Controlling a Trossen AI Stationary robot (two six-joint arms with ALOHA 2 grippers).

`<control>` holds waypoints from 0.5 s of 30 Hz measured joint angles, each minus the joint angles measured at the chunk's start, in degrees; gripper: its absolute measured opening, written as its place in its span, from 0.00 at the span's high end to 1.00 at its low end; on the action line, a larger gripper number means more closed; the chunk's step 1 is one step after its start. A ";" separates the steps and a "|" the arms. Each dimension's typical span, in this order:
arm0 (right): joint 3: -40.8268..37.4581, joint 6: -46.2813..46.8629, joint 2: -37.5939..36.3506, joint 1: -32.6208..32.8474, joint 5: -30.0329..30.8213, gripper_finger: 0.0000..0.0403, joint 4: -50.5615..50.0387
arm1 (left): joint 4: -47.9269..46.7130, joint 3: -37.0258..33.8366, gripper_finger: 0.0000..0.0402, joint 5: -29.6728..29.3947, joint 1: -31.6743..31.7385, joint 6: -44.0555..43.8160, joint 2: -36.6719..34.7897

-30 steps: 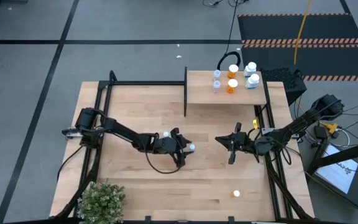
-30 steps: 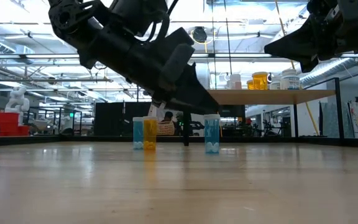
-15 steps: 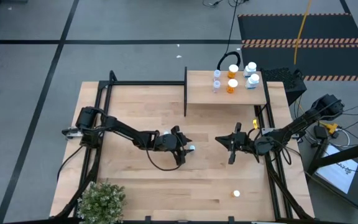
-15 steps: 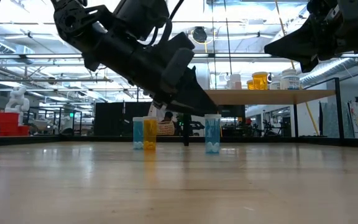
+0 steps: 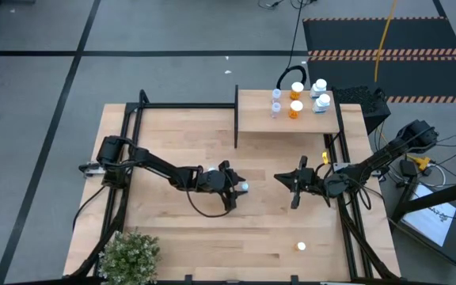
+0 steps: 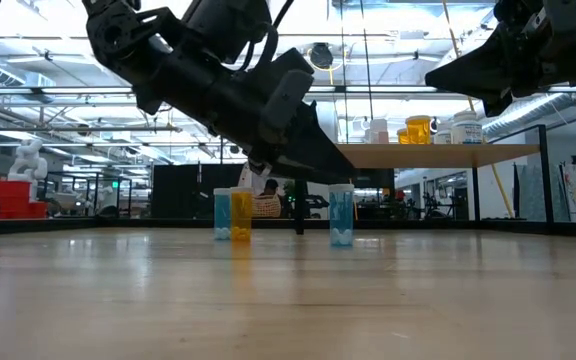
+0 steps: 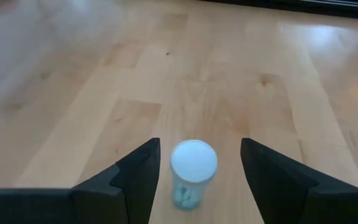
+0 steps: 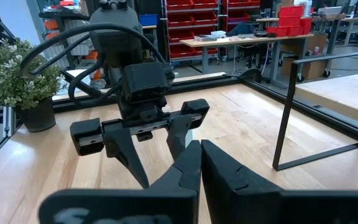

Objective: Pick and place medicine bottles onto shelf by color
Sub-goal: Put the bottom blue pill bottle on the shelf

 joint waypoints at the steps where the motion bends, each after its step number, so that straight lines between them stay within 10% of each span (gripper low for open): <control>1: 0.00 0.00 0.00 -0.02 0.00 0.99 0.00 | 0.65 0.00 0.44 -0.01 0.04 -0.03 0.58; 15: 0.00 0.01 -0.02 -0.02 -0.02 0.99 0.01 | 3.46 -0.02 0.48 -1.51 -0.66 1.65 2.56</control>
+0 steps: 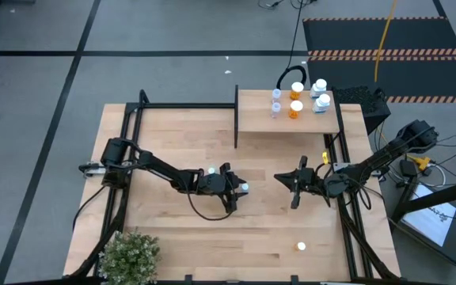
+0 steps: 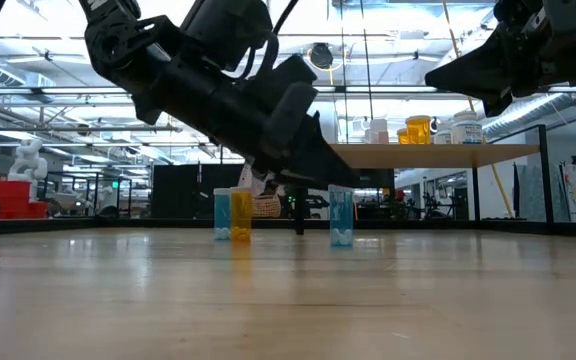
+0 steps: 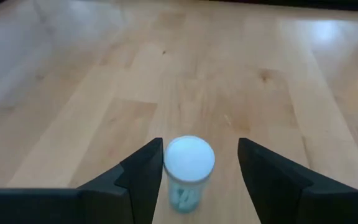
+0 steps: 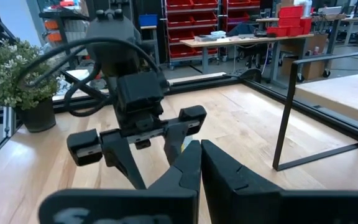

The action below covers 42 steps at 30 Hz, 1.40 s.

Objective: Pick and place medicine bottles onto shelf by color
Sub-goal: Put the bottom blue pill bottle on the shelf

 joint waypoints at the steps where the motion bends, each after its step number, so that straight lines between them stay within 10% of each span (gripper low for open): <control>1: 0.00 0.00 0.00 0.00 -0.01 0.99 0.02 | -0.07 0.00 0.49 -0.02 0.00 0.00 0.00; 42: 0.00 0.03 0.00 0.00 -0.15 0.99 -0.01 | -0.47 0.00 0.69 -0.61 0.11 1.00 -0.20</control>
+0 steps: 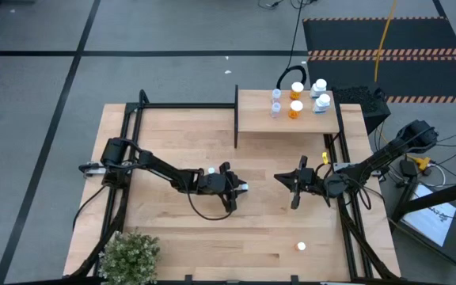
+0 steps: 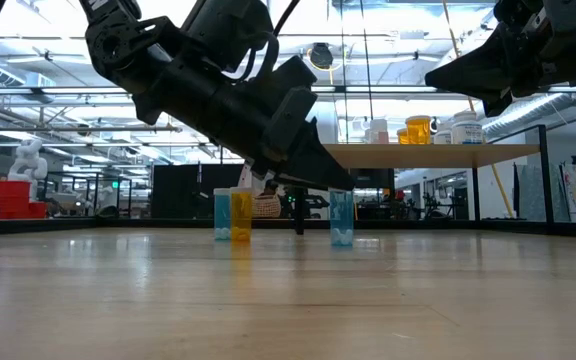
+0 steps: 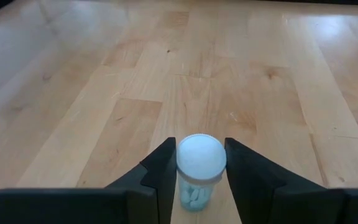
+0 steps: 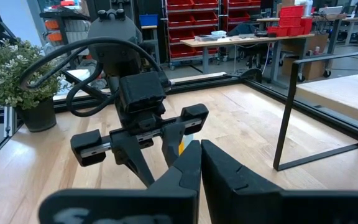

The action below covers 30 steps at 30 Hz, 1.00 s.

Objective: Pick and place medicine bottles onto shelf by color
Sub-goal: Put the bottom blue pill bottle on the shelf

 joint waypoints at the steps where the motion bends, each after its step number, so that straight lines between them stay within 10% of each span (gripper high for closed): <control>1: 0.00 -0.02 0.00 0.00 0.00 0.99 0.02 | 0.04 0.00 0.68 0.00 0.01 0.08 0.00; 30: 0.00 0.02 0.00 0.00 0.00 0.99 0.02 | -14.10 -0.02 0.69 4.27 7.74 4.32 -22.42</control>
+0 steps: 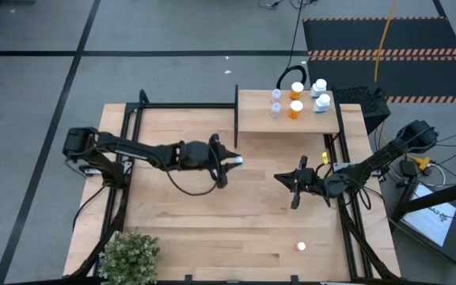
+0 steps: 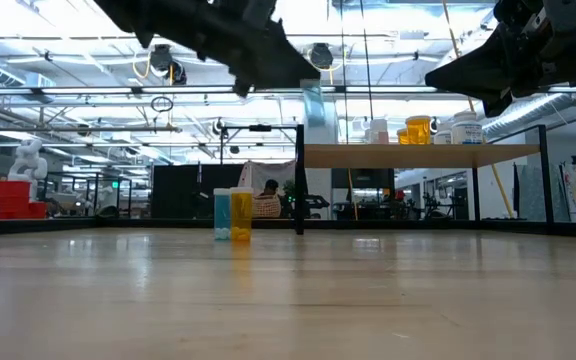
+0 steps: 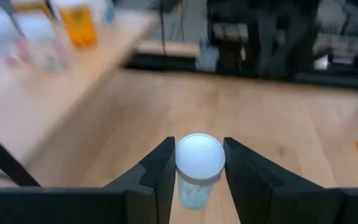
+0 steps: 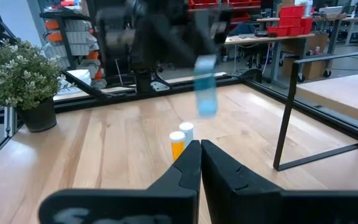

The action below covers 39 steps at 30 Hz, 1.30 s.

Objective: Pick and place medicine bottles onto shelf by color
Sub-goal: Put the bottom blue pill bottle on the shelf

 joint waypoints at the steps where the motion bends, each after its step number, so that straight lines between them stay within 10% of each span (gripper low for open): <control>1: 0.00 -0.02 0.01 0.00 -0.01 0.99 -0.04 | 0.45 0.13 0.69 0.00 0.48 0.31 -0.45; 21: 0.04 -0.02 0.02 0.01 0.00 0.99 -0.03 | -22.39 23.45 0.68 2.64 9.69 9.85 -1.55; 39: 0.04 -10.93 0.01 -7.09 0.08 0.99 4.39 | -24.46 36.27 0.68 12.27 22.08 13.56 3.04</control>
